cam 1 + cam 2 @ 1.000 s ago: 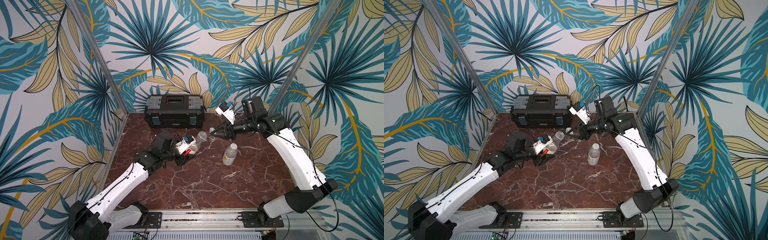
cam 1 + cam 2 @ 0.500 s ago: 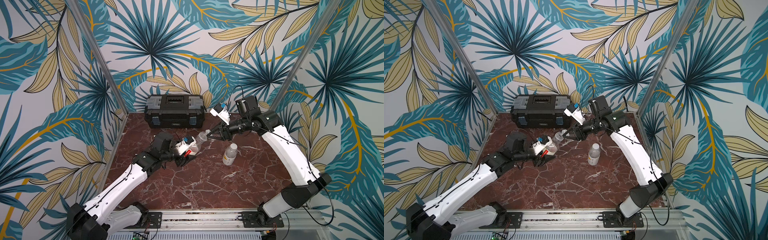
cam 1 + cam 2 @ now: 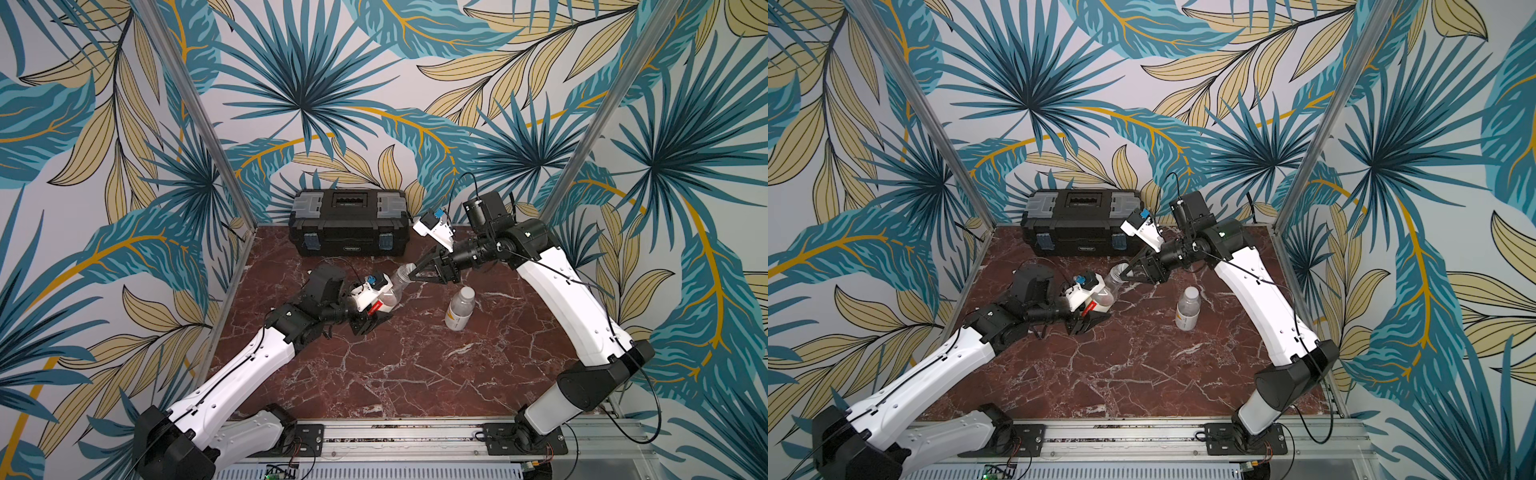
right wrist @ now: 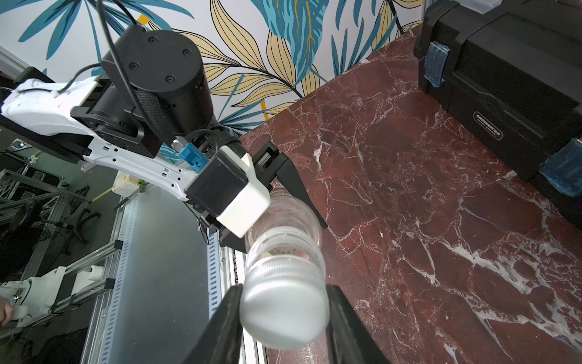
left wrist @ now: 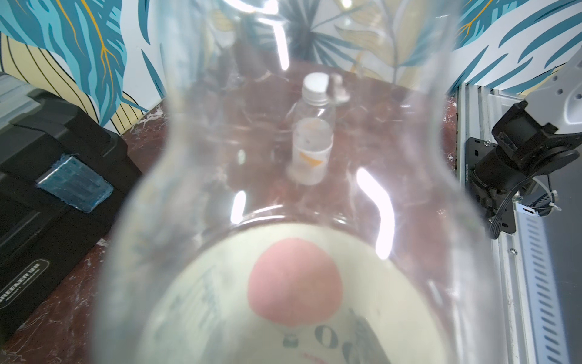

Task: Screw on the bottle caps
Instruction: Screw the bottle cap onto the plastic bottle.

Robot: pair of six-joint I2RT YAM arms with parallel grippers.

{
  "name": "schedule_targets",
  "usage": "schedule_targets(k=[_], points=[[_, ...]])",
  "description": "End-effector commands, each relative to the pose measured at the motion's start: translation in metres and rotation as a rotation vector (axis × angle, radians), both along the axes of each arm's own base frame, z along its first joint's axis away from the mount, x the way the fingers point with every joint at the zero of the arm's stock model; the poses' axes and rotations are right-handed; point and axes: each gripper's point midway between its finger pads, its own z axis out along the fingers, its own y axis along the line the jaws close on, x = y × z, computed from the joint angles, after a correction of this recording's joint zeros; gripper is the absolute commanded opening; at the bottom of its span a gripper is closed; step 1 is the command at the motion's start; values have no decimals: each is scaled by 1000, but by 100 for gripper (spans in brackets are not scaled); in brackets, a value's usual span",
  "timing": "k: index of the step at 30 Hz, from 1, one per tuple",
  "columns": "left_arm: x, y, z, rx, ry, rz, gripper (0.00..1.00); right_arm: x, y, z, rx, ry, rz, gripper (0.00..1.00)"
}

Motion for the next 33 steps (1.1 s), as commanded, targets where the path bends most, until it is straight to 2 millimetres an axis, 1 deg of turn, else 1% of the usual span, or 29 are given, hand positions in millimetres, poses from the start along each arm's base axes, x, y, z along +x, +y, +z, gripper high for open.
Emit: schedule_targets(k=[1, 5, 10, 17, 20, 26, 33], points=[[-4, -13, 39, -77, -95, -70, 61, -7, 6, -9, -16, 33, 42, 39], [-7, -13, 38, -74, -90, -82, 60, -7, 7, -11, -16, 33, 56, 39], [-12, -16, 36, -70, -75, -113, 60, -12, 8, -14, -24, 48, 103, 39], [-19, -20, 36, -67, -57, -153, 60, -31, 3, -25, -57, 51, 214, 38], [-23, -21, 35, -63, -45, -170, 61, -38, 2, -29, -65, 23, 259, 38], [-32, -25, 38, -73, -24, -218, 61, -51, -2, -43, -120, -52, 337, 38], [-41, -30, 34, -46, 11, -266, 61, -59, -2, -48, -175, -189, 410, 36]])
